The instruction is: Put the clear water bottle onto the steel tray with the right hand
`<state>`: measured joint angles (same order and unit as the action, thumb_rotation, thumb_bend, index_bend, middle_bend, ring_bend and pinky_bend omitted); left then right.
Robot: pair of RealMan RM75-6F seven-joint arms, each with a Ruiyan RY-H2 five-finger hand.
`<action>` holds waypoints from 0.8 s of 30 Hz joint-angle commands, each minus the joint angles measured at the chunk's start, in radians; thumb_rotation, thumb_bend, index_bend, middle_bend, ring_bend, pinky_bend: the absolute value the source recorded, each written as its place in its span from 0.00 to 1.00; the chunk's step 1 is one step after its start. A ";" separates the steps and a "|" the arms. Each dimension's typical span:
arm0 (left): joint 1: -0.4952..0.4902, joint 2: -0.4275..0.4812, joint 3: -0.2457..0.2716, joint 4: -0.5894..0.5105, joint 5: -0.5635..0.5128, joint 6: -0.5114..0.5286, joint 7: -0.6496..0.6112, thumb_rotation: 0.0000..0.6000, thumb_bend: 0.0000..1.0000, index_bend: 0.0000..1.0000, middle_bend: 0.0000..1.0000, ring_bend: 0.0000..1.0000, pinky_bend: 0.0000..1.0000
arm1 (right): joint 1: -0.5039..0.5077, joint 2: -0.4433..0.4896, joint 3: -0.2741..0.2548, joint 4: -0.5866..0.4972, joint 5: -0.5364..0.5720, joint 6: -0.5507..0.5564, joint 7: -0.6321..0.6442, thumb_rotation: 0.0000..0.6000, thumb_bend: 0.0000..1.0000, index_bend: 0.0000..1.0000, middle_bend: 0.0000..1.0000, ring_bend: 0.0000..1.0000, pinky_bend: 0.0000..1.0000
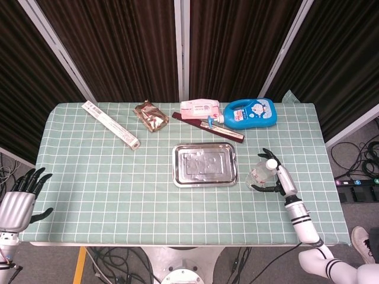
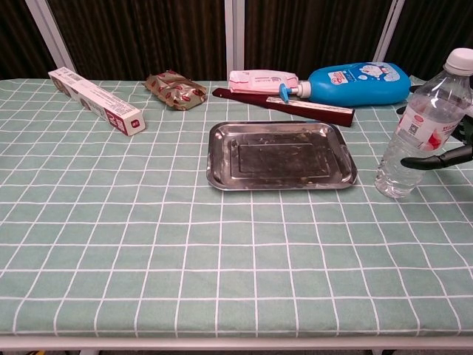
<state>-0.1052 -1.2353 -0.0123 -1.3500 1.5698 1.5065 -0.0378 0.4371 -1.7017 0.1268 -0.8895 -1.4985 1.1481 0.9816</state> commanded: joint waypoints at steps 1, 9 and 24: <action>0.000 0.001 0.001 0.005 -0.003 -0.003 -0.004 1.00 0.11 0.21 0.19 0.10 0.19 | 0.010 -0.019 0.007 0.009 0.006 0.000 0.003 1.00 0.00 0.00 0.19 0.01 0.07; -0.004 -0.003 0.003 0.020 -0.009 -0.018 -0.019 1.00 0.11 0.21 0.19 0.10 0.19 | 0.021 -0.063 0.024 0.039 0.033 -0.001 0.013 1.00 0.00 0.13 0.28 0.09 0.15; -0.010 -0.009 0.008 0.034 -0.011 -0.033 -0.025 1.00 0.11 0.21 0.19 0.10 0.19 | 0.032 -0.087 0.041 0.072 0.063 -0.014 0.010 1.00 0.04 0.50 0.43 0.23 0.29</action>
<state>-0.1157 -1.2441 -0.0041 -1.3162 1.5590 1.4737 -0.0629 0.4689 -1.7884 0.1672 -0.8173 -1.4363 1.1339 0.9916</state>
